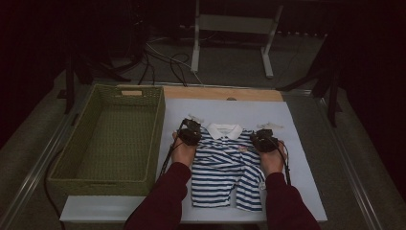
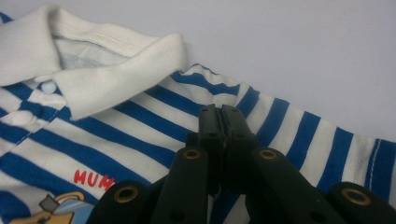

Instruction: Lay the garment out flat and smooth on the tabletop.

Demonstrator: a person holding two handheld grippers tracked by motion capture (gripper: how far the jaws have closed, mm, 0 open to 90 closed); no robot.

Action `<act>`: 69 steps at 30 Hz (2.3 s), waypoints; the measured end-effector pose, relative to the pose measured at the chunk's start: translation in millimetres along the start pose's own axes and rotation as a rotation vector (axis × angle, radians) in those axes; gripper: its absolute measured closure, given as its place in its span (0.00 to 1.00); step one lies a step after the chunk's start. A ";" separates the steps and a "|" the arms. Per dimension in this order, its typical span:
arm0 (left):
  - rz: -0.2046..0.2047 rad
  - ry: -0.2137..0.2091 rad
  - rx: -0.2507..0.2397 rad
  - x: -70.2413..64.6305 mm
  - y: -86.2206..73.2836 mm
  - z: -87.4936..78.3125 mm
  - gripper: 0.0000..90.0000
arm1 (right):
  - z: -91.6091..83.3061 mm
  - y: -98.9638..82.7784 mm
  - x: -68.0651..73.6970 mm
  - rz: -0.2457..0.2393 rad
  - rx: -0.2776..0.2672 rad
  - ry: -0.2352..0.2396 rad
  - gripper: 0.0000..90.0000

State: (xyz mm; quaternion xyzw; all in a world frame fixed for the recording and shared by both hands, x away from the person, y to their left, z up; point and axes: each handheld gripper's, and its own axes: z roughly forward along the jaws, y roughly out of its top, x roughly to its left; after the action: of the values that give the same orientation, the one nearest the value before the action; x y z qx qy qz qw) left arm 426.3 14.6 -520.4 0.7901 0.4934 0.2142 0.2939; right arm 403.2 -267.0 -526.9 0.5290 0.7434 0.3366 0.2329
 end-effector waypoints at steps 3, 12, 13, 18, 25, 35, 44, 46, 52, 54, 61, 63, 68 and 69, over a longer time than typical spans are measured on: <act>0.001 0.030 0.005 6.7 1.1 1.4 0.98 | 2.8 2.1 6.5 -0.010 -0.003 0.004 0.98; -0.033 0.048 0.005 12.8 1.2 2.4 0.97 | 12.4 15.5 15.6 -0.072 0.006 -0.019 0.98; -0.037 0.044 0.001 12.3 1.0 2.5 0.96 | 13.9 15.7 13.7 -0.067 0.005 -0.023 0.98; -0.057 0.018 -0.013 10.7 -0.1 1.4 0.91 | 19.5 16.5 6.8 -0.037 0.004 -0.057 0.98; -0.107 -0.044 -0.075 15.1 -5.3 -9.7 0.64 | 17.7 17.5 5.9 -0.041 0.020 -0.028 0.62; -0.099 -0.112 -0.153 3.9 -14.3 -36.5 0.27 | -7.2 20.9 9.2 -0.002 0.015 0.026 0.22; -0.090 -0.146 -0.157 0.2 -21.7 -51.5 0.00 | -24.4 8.7 20.0 -0.031 0.010 0.051 0.21; -0.086 -0.167 -0.171 -0.3 -23.1 -54.5 0.00 | -32.0 5.4 21.3 -0.024 -0.009 0.058 0.20; -0.082 -0.211 -0.201 -2.1 -27.9 -63.2 0.00 | -51.5 -4.0 27.9 -0.061 -0.037 0.073 0.19; -0.079 -0.225 -0.203 -2.8 -30.1 -65.4 0.00 | -56.3 -6.7 29.9 -0.076 -0.043 0.069 0.19; -0.068 -0.293 -0.240 -4.0 -39.4 -76.0 0.00 | -68.7 -16.1 39.0 -0.091 -0.057 0.115 0.17; -0.056 -0.302 -0.238 -5.3 -41.8 -78.9 0.00 | -72.8 -18.8 41.8 -0.112 -0.064 0.117 0.18; -0.023 -0.323 -0.236 -10.5 -49.8 -85.8 0.00 | -82.9 -25.3 48.0 -0.127 -0.080 0.128 0.18; -0.014 -0.329 -0.233 -11.5 -51.5 -86.9 0.00 | -84.6 -26.4 48.7 -0.133 -0.082 0.130 0.18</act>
State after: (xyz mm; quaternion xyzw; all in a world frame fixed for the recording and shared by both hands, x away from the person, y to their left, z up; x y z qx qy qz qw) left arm 333.2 43.7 -491.9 0.7718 0.4160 0.1355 0.4614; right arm 311.0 -248.1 -489.9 0.4453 0.7761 0.3842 0.2275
